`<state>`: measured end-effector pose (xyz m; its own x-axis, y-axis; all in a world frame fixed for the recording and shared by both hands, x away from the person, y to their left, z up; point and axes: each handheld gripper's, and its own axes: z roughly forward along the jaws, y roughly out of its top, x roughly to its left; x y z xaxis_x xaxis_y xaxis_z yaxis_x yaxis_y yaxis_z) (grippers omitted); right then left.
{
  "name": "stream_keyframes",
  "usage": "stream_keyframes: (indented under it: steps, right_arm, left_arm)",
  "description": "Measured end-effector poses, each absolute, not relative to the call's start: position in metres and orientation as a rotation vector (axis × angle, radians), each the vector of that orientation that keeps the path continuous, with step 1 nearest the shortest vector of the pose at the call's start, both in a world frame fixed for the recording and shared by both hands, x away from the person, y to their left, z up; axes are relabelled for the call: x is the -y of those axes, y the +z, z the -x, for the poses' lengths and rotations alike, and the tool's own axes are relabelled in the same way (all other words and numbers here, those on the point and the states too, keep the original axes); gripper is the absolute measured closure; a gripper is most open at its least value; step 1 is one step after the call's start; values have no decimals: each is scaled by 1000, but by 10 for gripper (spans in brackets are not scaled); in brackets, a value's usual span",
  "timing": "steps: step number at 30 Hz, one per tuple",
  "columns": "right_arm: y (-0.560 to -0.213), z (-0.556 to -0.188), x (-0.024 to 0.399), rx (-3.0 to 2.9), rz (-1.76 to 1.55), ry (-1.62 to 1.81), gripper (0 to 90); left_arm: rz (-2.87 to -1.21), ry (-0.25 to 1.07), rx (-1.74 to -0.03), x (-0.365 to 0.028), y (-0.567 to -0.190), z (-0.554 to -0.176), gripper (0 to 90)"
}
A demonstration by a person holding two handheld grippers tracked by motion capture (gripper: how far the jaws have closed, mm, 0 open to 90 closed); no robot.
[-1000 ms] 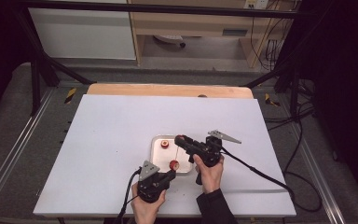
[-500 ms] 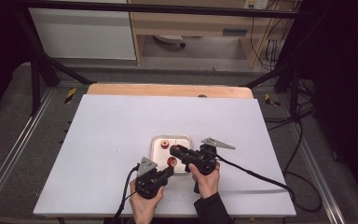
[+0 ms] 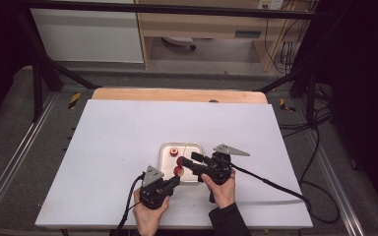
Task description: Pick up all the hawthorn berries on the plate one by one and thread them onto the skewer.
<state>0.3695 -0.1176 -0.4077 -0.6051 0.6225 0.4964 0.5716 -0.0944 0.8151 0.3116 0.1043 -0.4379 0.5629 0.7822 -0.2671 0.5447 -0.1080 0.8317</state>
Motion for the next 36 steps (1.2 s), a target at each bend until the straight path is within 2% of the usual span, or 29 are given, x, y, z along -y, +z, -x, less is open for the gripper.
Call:
stream_keyframes:
  steps: [2, 4, 6, 12, 25, 36]
  right_arm:
    - [-405, -373, 121, -2117, -1355, 1787, 262]
    - [-404, -374, 123, -2140, -1353, 1765, 233]
    - [-404, -379, 126, -2220, -1331, 1695, 159]
    - [-405, -384, 131, -2327, -1292, 1555, 98]
    - [-399, -400, 135, -2439, -1199, 1289, 73]
    - [-394, -416, 119, -2539, -1110, 1091, 71]
  left_arm:
    - [-1798, 305, -1094, -107, -439, -311, 883]
    - [-1813, 316, -1088, -110, -439, -310, 883]
    - [-1823, 327, -1082, -114, -438, -309, 883]
    - [-1836, 345, -1074, -125, -438, -307, 883]
    - [-1850, 356, -1048, -143, -438, -304, 883]
    - [-1851, 361, -1048, -153, -438, -305, 883]
